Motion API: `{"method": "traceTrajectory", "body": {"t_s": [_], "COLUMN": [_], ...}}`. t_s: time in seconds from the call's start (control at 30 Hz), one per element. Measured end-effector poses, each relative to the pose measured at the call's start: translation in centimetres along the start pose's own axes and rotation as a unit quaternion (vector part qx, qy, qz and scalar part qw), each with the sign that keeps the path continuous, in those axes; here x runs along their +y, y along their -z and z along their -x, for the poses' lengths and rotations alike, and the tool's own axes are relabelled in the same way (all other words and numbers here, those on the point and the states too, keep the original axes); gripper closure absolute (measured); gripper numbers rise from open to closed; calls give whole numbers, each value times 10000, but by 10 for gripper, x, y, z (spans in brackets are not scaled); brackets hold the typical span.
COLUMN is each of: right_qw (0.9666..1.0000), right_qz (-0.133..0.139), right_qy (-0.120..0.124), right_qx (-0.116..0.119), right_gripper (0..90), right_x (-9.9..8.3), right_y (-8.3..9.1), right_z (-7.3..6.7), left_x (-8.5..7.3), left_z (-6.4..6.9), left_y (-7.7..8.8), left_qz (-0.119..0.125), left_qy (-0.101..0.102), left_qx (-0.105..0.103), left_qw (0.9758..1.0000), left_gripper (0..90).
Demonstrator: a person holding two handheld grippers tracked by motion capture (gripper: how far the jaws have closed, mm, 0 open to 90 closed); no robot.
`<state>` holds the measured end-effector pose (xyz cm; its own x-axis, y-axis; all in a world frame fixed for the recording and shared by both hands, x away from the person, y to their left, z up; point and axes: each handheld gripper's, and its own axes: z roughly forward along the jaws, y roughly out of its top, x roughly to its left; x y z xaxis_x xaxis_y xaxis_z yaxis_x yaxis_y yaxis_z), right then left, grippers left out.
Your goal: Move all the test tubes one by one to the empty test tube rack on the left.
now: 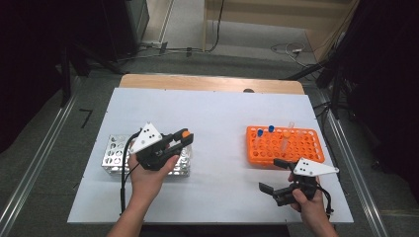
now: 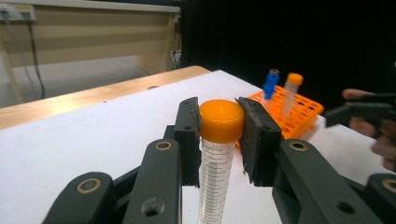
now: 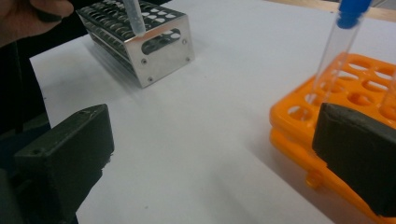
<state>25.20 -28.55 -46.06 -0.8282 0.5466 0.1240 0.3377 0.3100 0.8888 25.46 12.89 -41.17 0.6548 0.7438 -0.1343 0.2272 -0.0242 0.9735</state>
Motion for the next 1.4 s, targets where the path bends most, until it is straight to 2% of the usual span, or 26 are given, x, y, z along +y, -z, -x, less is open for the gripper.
{"method": "traceTrajectory", "body": {"t_s": [0.17, 0.2, 0.27, 0.63, 0.93, 1.13, 1.4], "right_qw": [9999, 9996, 9995, 9994, 9994, 9994, 9993], "right_qz": [58, 181, 226, 203, 211, 207, 209], "right_qy": [-62, -106, -112, -119, -127, -132, -137], "right_qx": [-140, -167, -198, -241, -239, -245, -276], "right_gripper": [0, 0, 0, 0, 0, 0, 0], "right_x": [-2, 0, 0, -2, -2, -2, -3], "right_y": [9, 13, 14, 14, 14, 13, 13], "right_z": [5, 8, 10, 13, 15, 15, 16], "left_x": [7, 8, 9, 9, 6, 4, -3], "left_z": [-12, -16, -18, -34, -35, -34, -34], "left_y": [-3, -6, -7, -22, -27, -26, -29], "left_qz": [69, 76, 69, 14, -34, -49, -310], "left_qy": [-19, -28, -39, 21, 33, 69, 51], "left_qx": [189, 265, 298, 682, 736, 682, 721], "left_qw": [9998, 9996, 9995, 9977, 9973, 9976, 9969], "left_gripper": [712, 712, 712, 712, 712, 711, 710]}}
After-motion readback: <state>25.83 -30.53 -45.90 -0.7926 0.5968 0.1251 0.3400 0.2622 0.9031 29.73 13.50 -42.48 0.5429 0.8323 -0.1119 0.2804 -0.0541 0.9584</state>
